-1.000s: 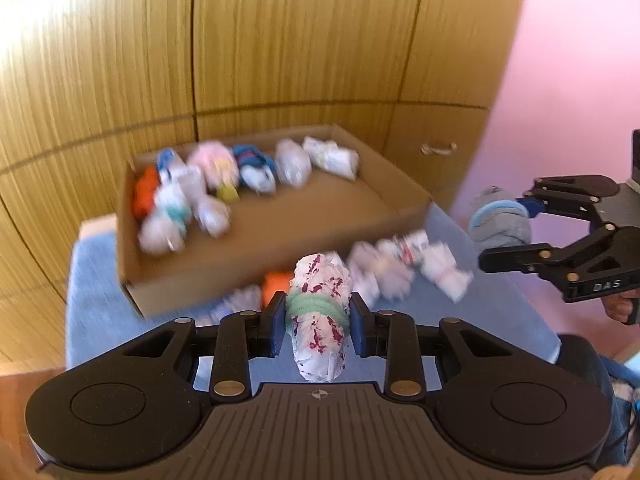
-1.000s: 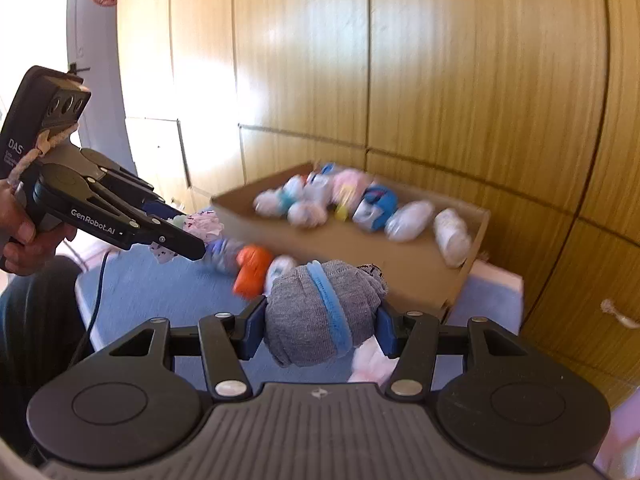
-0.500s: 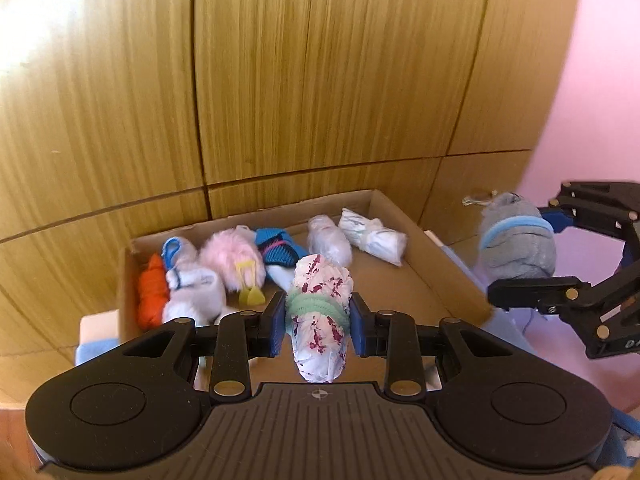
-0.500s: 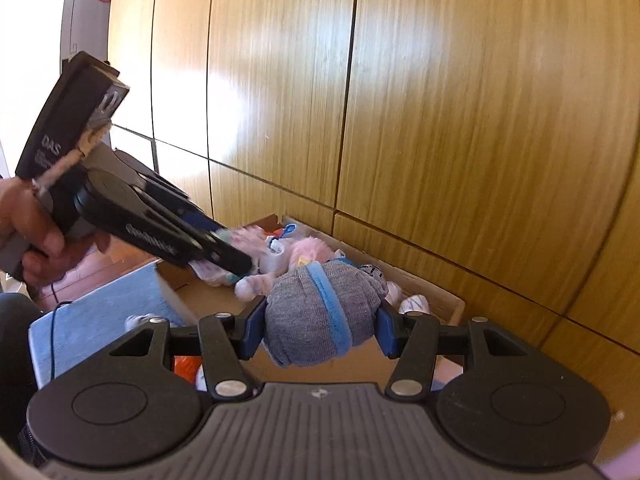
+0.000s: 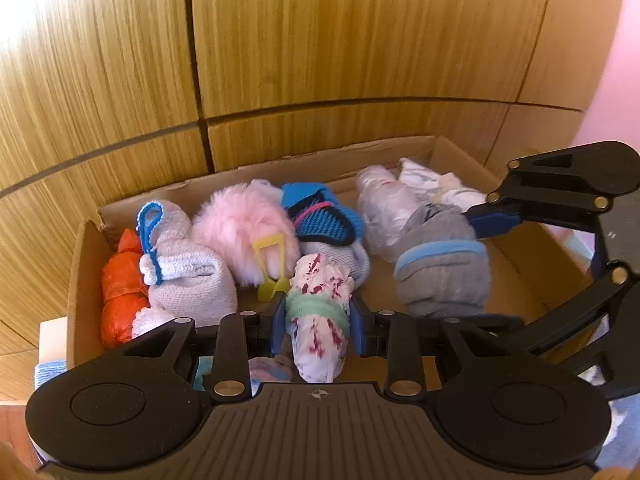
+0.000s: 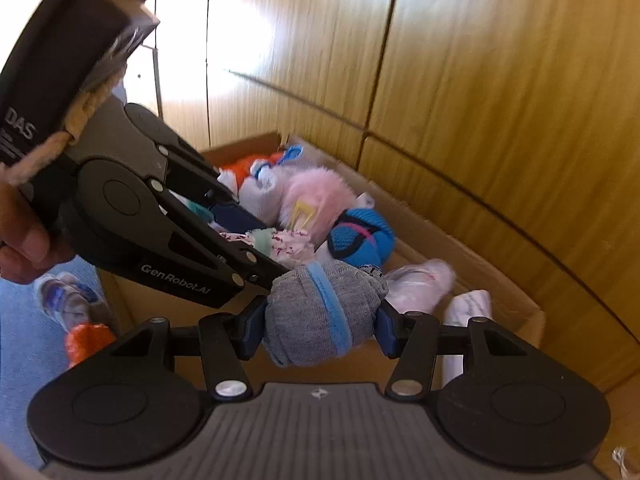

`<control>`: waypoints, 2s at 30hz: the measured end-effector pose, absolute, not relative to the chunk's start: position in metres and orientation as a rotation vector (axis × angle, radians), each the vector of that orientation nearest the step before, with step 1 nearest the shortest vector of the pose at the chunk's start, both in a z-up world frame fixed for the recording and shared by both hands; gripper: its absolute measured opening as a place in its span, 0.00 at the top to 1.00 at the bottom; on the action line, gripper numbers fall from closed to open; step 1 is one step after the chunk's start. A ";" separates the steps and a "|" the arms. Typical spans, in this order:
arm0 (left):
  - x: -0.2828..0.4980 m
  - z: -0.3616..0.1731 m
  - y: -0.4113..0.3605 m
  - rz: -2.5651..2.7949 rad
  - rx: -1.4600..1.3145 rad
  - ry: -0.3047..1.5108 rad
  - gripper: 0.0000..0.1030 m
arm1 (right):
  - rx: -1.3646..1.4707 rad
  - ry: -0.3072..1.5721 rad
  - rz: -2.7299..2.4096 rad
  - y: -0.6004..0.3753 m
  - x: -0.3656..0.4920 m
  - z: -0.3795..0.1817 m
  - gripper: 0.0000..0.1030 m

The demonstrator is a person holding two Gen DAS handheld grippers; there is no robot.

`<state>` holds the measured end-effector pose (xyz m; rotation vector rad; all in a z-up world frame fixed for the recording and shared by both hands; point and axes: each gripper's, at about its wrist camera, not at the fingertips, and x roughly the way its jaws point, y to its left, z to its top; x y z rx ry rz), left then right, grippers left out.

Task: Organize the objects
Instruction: 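Lower both held socks into the tray and open both grippers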

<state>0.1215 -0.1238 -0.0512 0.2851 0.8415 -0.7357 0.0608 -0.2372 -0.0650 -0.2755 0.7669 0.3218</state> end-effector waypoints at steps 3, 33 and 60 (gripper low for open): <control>0.125 -0.055 -0.126 -0.735 0.293 0.842 0.62 | -0.312 0.788 0.332 -0.231 0.065 -0.071 0.51; 0.116 -0.053 -0.129 -0.688 0.303 0.832 0.36 | -0.352 0.849 0.306 -0.224 0.065 -0.073 0.42; 0.084 -0.010 -0.111 -0.675 0.259 0.757 0.18 | -0.346 0.799 0.261 -0.218 0.044 -0.033 0.30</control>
